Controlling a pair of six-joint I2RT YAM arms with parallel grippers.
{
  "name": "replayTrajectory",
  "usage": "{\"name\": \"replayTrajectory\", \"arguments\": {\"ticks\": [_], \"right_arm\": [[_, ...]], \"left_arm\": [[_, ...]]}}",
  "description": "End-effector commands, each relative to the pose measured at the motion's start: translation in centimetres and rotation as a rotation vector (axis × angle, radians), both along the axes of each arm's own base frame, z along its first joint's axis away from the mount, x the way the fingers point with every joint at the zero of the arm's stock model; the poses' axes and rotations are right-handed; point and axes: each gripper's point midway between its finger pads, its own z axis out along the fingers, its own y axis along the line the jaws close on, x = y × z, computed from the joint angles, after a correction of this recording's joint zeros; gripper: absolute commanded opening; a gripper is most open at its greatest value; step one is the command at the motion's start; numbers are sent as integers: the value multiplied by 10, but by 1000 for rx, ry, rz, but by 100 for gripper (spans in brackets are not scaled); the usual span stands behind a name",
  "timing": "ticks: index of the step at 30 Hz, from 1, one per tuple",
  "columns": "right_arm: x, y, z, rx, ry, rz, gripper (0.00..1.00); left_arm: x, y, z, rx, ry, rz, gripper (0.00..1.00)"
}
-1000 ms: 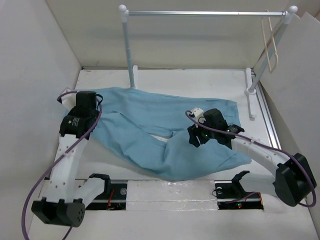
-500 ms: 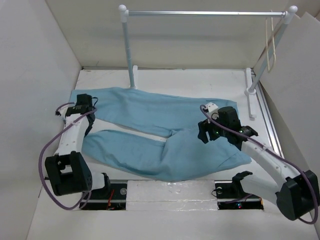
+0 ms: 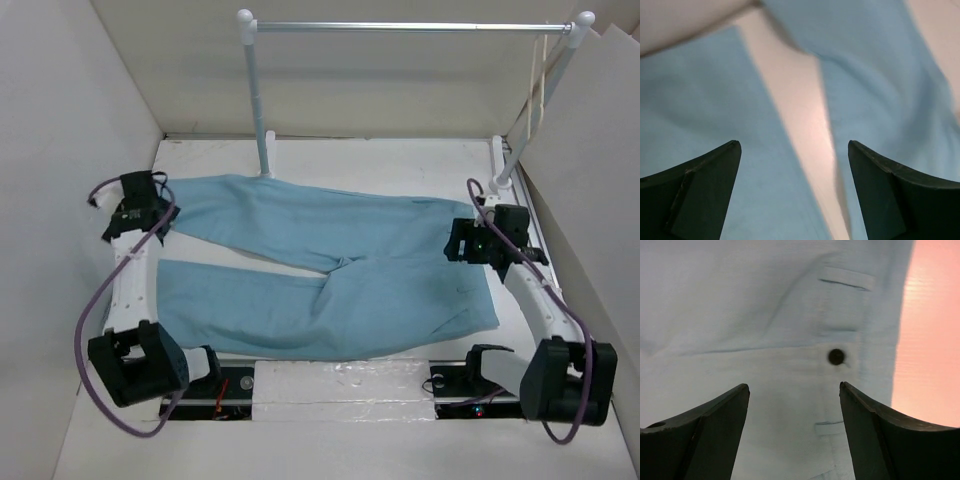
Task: Place the trousers on the hanger
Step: Flatten out the trousers at the center of the board.
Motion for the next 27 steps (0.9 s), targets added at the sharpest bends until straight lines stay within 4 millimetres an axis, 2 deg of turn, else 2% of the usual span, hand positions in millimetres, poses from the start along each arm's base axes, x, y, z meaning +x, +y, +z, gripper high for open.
{"name": "replayTrajectory", "arguments": {"ticks": [1, 3, 4, 5, 7, 8, 9, 10, 11, 13, 16, 18, 19, 20, 22, 23, 24, 26, 27], "right_arm": [[33, -34, 4, 50, -48, -168, 78], [45, -58, 0, 38, -59, -255, 79], [47, -69, -13, 38, -28, -292, 80], [49, -84, -17, 60, -30, -331, 81], [57, -96, -22, 76, -28, -347, 82], [58, -98, -37, 77, 19, -335, 84], [64, -96, -36, 90, 21, -304, 85], [67, -94, -42, 98, 36, -286, 85], [65, -88, -57, 124, 91, -259, 86], [68, -89, -61, 140, 95, -252, 87], [69, -79, -73, 199, 117, -223, 87], [66, -69, -85, 248, 162, -190, 82], [65, -71, -86, 257, 166, -197, 80], [63, -69, -88, 271, 171, -205, 69], [65, -76, -81, 275, 120, -234, 53], [65, -75, -80, 285, 110, -244, 26], [69, -79, -74, 289, 77, -250, 12], [71, -80, -65, 290, 63, -260, 0], [78, -85, -57, 273, 45, -265, 0]], "left_arm": [[37, -86, 36, -55, -210, -323, 84], [42, -120, 29, -78, -214, -428, 81], [42, -137, 24, -86, -203, -486, 80], [41, -169, 18, -99, -192, -592, 80], [38, -197, 5, -100, -143, -699, 80], [34, -218, -2, -104, -129, -774, 80], [31, -228, -6, -116, -118, -815, 80], [29, -235, -9, -114, -112, -843, 80], [27, -241, -16, -115, -108, -867, 80], [23, -253, -19, -137, -121, -916, 80], [17, -260, -27, -156, -115, -954, 79], [14, -257, -33, -147, -105, -958, 79], [14, -257, -34, -143, -106, -955, 79], [14, -256, -35, -139, -106, -953, 78], [14, -255, -36, -132, -102, -956, 77], [16, -255, -34, -127, -107, -959, 77], [16, -254, -34, -117, -105, -959, 77], [18, -252, -33, -103, -105, -959, 76], [18, -249, -33, -87, -100, -955, 76]]}}
